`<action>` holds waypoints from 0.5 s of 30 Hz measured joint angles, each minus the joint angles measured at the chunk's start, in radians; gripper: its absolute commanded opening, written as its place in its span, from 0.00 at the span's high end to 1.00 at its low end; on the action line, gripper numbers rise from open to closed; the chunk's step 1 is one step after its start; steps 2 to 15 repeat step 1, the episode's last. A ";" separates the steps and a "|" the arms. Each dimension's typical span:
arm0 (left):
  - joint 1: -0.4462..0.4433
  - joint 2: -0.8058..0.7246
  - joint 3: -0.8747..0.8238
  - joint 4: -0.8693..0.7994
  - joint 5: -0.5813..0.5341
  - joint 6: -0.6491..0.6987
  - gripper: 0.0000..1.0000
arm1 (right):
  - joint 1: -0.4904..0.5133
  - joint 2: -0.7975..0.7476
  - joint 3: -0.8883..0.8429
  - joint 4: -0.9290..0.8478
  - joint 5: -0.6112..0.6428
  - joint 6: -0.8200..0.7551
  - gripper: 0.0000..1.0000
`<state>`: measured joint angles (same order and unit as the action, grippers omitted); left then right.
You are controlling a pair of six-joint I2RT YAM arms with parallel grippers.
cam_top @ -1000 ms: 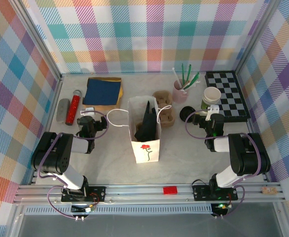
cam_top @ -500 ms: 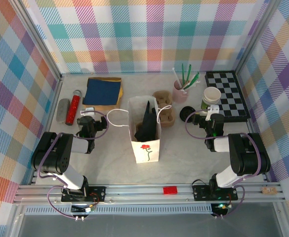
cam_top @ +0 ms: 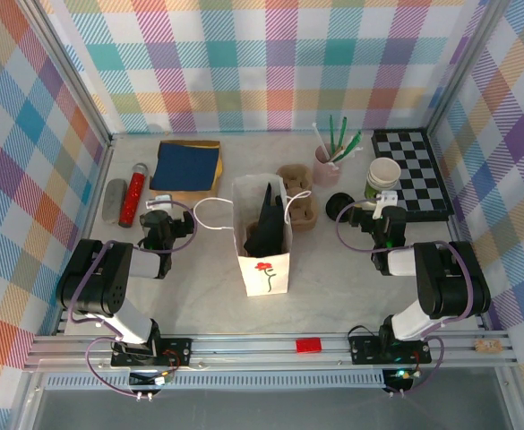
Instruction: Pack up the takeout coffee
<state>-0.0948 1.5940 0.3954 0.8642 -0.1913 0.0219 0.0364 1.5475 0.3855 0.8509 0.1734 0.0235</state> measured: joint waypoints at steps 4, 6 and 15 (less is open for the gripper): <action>0.000 0.000 0.000 0.000 0.000 0.000 0.00 | 0.000 0.000 0.000 0.000 0.000 0.000 0.01; 0.000 0.000 0.000 0.000 0.000 0.000 0.00 | 0.000 0.000 0.000 0.000 0.000 0.000 0.01; 0.000 0.000 0.000 0.000 0.000 0.000 0.00 | 0.000 0.000 0.000 0.000 0.000 0.000 0.01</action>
